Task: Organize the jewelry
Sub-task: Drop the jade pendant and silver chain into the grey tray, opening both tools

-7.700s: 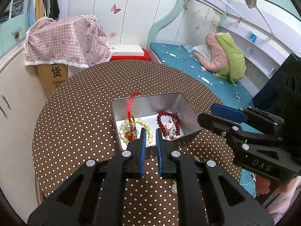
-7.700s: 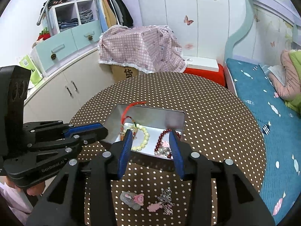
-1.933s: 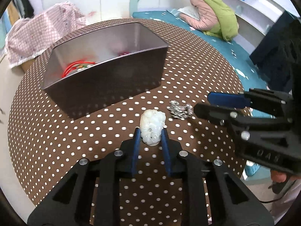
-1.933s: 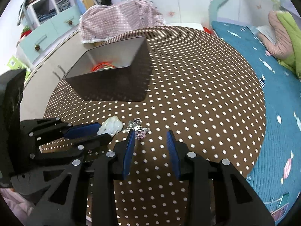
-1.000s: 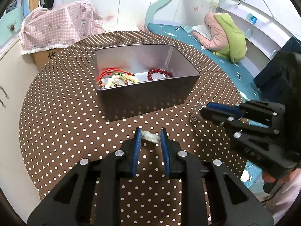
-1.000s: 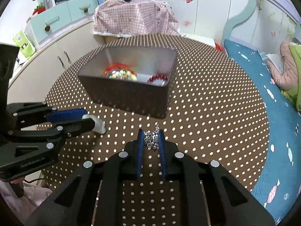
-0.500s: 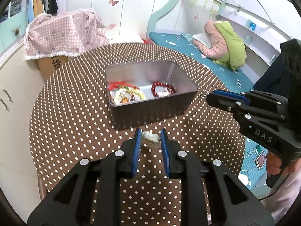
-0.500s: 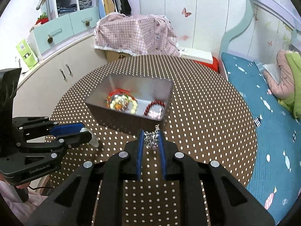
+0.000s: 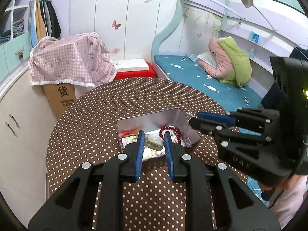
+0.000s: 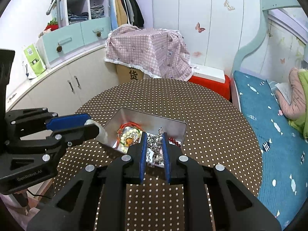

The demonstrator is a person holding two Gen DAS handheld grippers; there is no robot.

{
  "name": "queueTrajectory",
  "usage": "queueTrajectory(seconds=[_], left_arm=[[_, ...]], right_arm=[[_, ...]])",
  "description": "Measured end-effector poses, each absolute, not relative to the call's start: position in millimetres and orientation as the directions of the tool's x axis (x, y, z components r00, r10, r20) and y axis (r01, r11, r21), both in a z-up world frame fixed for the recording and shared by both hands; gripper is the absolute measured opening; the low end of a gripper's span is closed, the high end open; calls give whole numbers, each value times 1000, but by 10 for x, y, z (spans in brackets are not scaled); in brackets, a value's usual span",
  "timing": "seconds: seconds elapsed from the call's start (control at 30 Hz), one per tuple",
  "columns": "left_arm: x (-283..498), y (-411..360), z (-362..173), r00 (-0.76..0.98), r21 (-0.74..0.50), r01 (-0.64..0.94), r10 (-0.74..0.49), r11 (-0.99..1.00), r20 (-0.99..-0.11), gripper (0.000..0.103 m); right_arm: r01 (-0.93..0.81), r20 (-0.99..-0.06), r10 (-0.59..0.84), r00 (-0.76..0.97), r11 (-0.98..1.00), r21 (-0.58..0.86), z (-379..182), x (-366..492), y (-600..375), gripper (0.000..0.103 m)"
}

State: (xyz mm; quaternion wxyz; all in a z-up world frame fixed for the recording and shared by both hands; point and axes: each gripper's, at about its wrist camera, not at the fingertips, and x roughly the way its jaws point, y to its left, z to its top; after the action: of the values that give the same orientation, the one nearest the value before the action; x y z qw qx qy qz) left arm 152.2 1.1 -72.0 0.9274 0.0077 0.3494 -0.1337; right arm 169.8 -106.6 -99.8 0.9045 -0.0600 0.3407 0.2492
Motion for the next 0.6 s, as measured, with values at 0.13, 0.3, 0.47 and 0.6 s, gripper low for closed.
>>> queueTrajectory(seconds=[0.13,0.3,0.47,0.6], left_arm=[[1754,9,-860,689,-104,245,-249,964,-681,21],[1975,-26,-1041,647,-115,246,-251,962,-720,21],[2064,-51,-1135,631,-110,225,-231,968,-741,22],[2045,-24,-1095,646,-96,209,-211,973,-734,22]], right_arm=[[-490,-663,413,624,868,79,-1064,1836,-1033,14],[-493,-680,420,602,865,98,-1117,1966,-1016,14],[-478,-696,406,592,872,103,-1156,2002,-1023,24],[-460,-689,401,604,881,109,-1104,1938,-1067,35]])
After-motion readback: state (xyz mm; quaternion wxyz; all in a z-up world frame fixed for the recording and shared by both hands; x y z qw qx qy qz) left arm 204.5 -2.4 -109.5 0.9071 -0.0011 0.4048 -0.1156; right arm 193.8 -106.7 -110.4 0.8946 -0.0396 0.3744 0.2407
